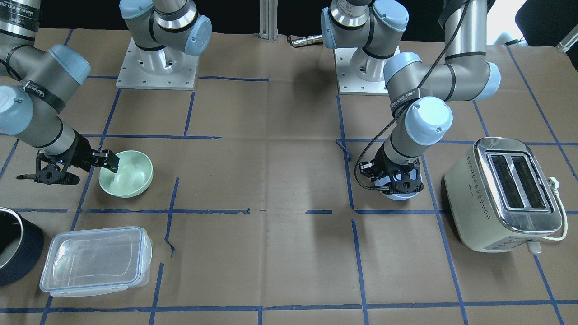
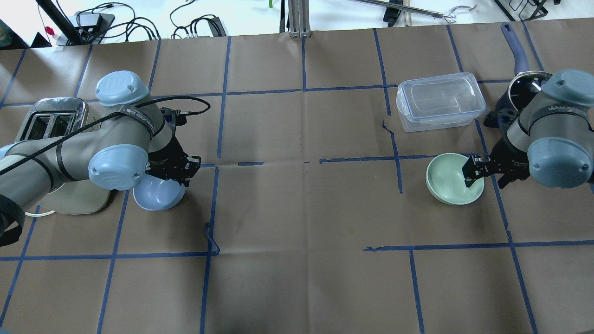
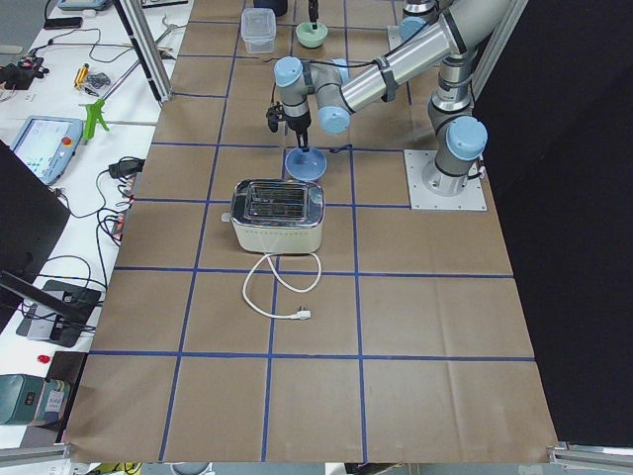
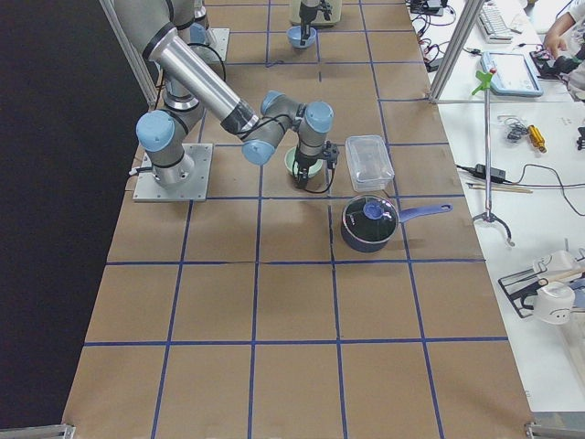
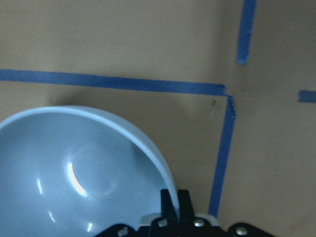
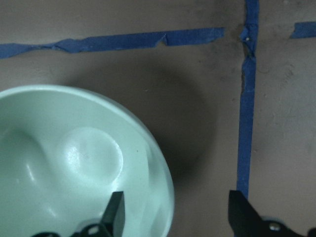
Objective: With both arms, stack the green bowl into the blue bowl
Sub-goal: 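Grasp light-blue bowl rim with left gripper while right grasps green bowl, then carry light-blue bowl to table center with left gripper while right lifts green bowl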
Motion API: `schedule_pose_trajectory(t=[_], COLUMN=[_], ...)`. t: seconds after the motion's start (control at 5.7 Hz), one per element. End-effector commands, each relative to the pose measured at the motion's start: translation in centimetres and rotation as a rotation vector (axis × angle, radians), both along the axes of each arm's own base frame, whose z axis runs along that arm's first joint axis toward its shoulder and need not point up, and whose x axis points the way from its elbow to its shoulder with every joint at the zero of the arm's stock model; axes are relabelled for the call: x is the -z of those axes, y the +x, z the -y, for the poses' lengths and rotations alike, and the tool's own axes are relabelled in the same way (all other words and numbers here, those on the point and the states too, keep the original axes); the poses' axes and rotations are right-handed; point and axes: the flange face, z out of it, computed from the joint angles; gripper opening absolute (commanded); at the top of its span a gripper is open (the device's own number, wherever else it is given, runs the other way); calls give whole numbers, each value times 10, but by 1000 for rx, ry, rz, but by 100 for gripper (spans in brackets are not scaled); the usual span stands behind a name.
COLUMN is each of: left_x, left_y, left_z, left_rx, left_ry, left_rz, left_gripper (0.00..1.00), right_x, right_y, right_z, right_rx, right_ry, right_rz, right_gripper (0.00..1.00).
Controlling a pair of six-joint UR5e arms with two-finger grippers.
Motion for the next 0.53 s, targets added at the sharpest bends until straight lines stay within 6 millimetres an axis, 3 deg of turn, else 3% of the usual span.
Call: schedule_pose_trajectory(t=[0.0,0.18,0.35], left_x=[-44,-54,-43], left_y=[-97,-158,-232], left_z=[14,24,24], left_rx=[111,184,264], left_ry=[-79,-120,-146], left_rz=[-9,-27,-32], left_gripper=[1,1,1], right_x=[-3,-8,-31], right_y=[0,1,-3], right_z=[1,3,16], right_rx=[3,-1,-4], right_ry=[-17,-26,-62], right_rz=[-6,-12,-32], right_gripper=[8,7,7])
